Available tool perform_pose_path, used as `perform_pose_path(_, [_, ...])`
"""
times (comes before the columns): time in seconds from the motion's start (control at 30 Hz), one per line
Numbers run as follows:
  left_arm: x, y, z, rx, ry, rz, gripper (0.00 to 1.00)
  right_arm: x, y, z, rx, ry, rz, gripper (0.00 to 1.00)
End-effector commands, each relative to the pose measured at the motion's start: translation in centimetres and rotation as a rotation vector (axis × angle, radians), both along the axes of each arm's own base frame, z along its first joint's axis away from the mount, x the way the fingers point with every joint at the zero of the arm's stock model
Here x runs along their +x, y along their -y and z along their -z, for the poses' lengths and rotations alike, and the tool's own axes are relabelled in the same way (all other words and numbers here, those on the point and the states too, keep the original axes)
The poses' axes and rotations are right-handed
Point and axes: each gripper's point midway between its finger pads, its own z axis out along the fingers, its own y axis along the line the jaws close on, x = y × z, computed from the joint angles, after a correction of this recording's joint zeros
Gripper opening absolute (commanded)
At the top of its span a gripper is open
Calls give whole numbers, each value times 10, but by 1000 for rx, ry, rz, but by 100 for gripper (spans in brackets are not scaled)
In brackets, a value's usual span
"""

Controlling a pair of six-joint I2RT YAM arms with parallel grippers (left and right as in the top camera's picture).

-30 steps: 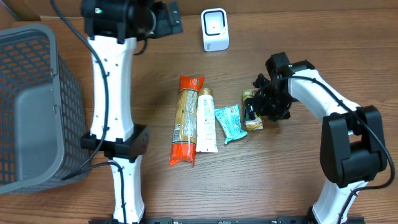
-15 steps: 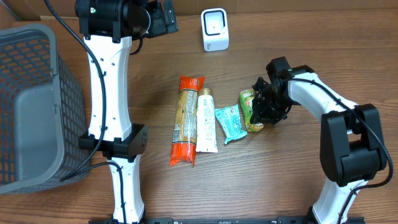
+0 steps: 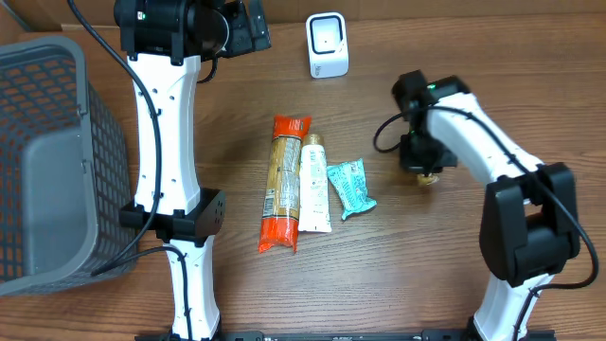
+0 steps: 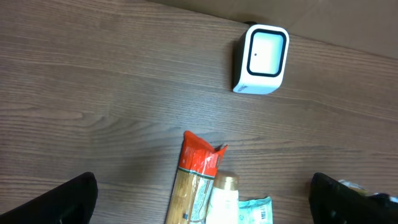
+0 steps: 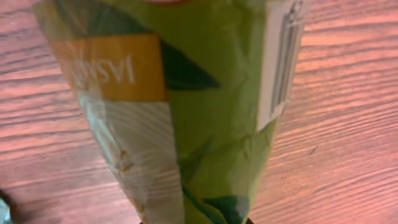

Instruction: Scan the item barcode

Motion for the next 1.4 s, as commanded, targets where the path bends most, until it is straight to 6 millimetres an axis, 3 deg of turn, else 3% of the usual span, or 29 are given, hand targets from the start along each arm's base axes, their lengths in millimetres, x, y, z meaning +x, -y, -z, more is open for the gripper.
perform_pose_path(0.0, [-2, 2, -1, 17, 3, 23, 100, -6, -9, 14, -153, 32, -31, 7])
perform_pose_path(0.03, [-2, 2, -1, 17, 3, 23, 100, -9, -12, 20, -222, 30, -61, 20])
perform_pose_path(0.23, [-2, 2, -1, 17, 3, 23, 100, -19, -46, 24, -225, 34, -159, 58])
perform_pose_path(0.27, [-2, 2, -1, 17, 3, 23, 100, -25, -56, 27, -186, 11, -180, 63])
perform_pose_path(0.37, [-2, 2, -1, 17, 3, 23, 99, -34, -84, 29, -39, -49, -221, 65])
perform_pose_path(0.5, [-2, 2, -1, 17, 3, 23, 100, -21, -94, 0, 80, 1, -200, 66])
perform_pose_path(0.53, [-2, 2, -1, 17, 3, 23, 100, -12, -92, -20, 132, 45, -170, 68])
perform_pose_path(0.63, [-2, 2, -1, 17, 3, 23, 100, 1, -82, -55, 271, 119, -90, 78])
perform_pose_path(0.77, [-2, 2, -1, 17, 3, 23, 100, 9, -66, -75, 453, 123, -71, 89])
perform_pose_path(0.87, [-2, 2, -1, 14, 3, 24, 100, 11, -55, -59, 526, 91, -30, 90])
perform_pose_path(1.1, [-4, 12, -1, -32, -4, 58, 100, -14, -69, -6, 644, 15, -9, 91])
perform_pose_path(1.37, [2, -7, -5, -21, 18, 78, 100, -25, -78, 39, 717, 42, 32, 89])
